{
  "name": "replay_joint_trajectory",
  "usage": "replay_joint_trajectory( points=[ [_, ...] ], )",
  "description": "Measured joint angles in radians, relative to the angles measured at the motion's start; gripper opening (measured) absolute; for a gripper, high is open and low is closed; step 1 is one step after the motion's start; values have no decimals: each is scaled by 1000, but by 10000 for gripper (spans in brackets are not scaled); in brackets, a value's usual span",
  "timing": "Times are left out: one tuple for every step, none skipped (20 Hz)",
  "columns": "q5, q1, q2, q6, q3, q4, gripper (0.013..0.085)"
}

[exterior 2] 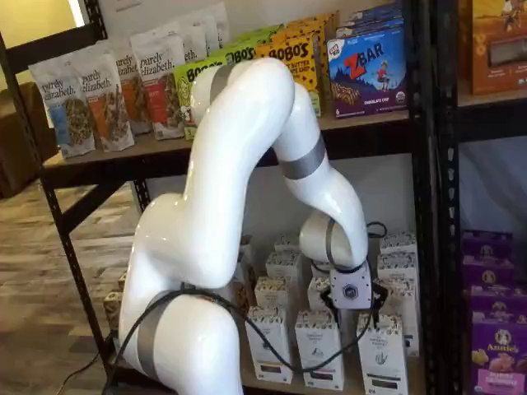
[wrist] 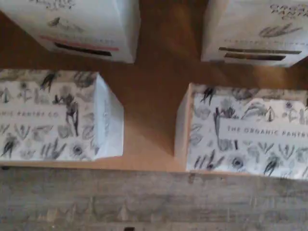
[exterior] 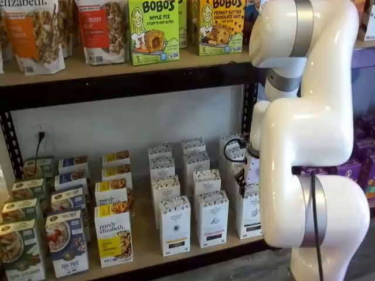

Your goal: Pick up the white box with a green strip in the middle, on the bottom shelf, the sixth box from the left

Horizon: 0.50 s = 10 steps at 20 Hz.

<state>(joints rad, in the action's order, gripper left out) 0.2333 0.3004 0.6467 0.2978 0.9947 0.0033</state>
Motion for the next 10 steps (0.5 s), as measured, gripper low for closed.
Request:
replay_joint_trajectory(
  points=[
    [3,2,10,4,16,2,850],
    [6,5,20,2,31,-2,850],
    [9,7,29,-2,46,-9,850],
    [12,10,37,-7,58,-17,850],
    [15,11,44,-9,71,-20,850],
    [19,12,51,-4,83,-16,850],
    [23,13,57,4,93,-9,850],
    [30,13,64,17,107,4,850],
    [33,13,68,25,116,14,850],
    [37,13,73,29,125,18,850]
  ],
)
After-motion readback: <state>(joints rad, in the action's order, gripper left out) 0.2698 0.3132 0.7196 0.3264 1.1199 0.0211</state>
